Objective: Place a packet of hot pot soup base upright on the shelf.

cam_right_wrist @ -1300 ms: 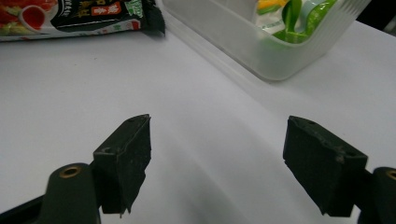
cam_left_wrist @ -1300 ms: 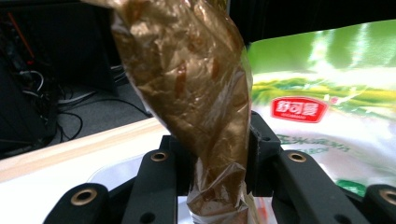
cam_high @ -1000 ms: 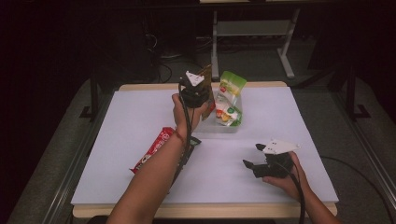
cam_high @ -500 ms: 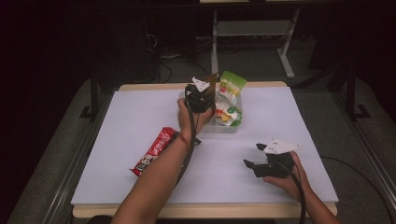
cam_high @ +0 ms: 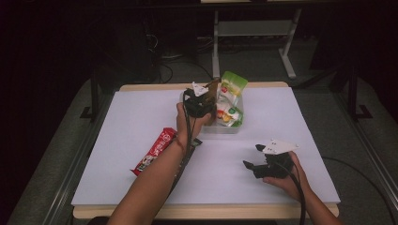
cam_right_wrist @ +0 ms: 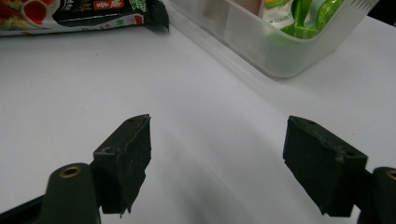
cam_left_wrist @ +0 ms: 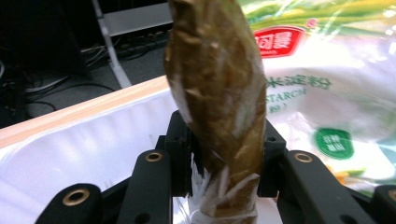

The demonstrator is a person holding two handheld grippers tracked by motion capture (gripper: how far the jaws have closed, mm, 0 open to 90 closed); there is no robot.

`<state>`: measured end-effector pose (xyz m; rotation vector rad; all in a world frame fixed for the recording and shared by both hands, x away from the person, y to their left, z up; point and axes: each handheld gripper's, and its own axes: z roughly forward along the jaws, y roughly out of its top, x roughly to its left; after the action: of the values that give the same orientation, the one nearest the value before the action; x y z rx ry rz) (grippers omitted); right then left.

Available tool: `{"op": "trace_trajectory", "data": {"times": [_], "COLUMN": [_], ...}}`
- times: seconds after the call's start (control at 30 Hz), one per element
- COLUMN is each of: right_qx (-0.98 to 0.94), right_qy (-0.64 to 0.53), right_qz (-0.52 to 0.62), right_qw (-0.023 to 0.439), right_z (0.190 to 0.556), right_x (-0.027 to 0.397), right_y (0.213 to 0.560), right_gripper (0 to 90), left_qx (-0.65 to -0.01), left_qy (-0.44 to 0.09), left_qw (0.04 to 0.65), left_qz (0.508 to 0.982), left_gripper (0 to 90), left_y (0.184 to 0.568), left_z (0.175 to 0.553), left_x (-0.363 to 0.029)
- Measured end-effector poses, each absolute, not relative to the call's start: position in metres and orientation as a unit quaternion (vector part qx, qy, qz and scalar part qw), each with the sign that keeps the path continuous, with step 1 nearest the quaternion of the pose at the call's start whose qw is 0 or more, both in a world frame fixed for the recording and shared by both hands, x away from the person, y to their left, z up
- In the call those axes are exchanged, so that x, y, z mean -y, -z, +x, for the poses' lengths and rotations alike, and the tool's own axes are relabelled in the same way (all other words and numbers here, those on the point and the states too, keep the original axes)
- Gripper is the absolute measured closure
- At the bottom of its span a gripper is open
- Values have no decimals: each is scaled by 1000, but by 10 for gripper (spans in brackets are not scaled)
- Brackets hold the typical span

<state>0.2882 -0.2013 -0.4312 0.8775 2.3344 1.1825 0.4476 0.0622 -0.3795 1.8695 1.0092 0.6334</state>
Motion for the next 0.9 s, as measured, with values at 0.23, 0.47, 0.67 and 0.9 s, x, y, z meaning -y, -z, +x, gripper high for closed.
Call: {"op": "trace_trajectory", "data": {"times": [0.23, 0.47, 0.67, 0.9], "right_qx": [-833, -833, -833, -832], "right_qy": [-418, -415, -416, -418], "right_qz": [310, 313, 313, 314], "right_qw": [187, 187, 186, 187], "right_z": [288, 288, 288, 287], "right_x": [200, 199, 199, 200], "right_y": [432, 432, 433, 432], "right_gripper": [231, 231, 231, 231], "left_qx": [-407, -398, -395, -385], "left_qy": [-247, -244, -240, -246], "left_qw": [452, 455, 461, 465], "left_qz": [755, 759, 757, 758], "left_gripper": [639, 622, 589, 574], "left_y": [382, 382, 380, 373], "left_z": [447, 443, 441, 436], "left_x": [-73, -75, -79, -89]}}
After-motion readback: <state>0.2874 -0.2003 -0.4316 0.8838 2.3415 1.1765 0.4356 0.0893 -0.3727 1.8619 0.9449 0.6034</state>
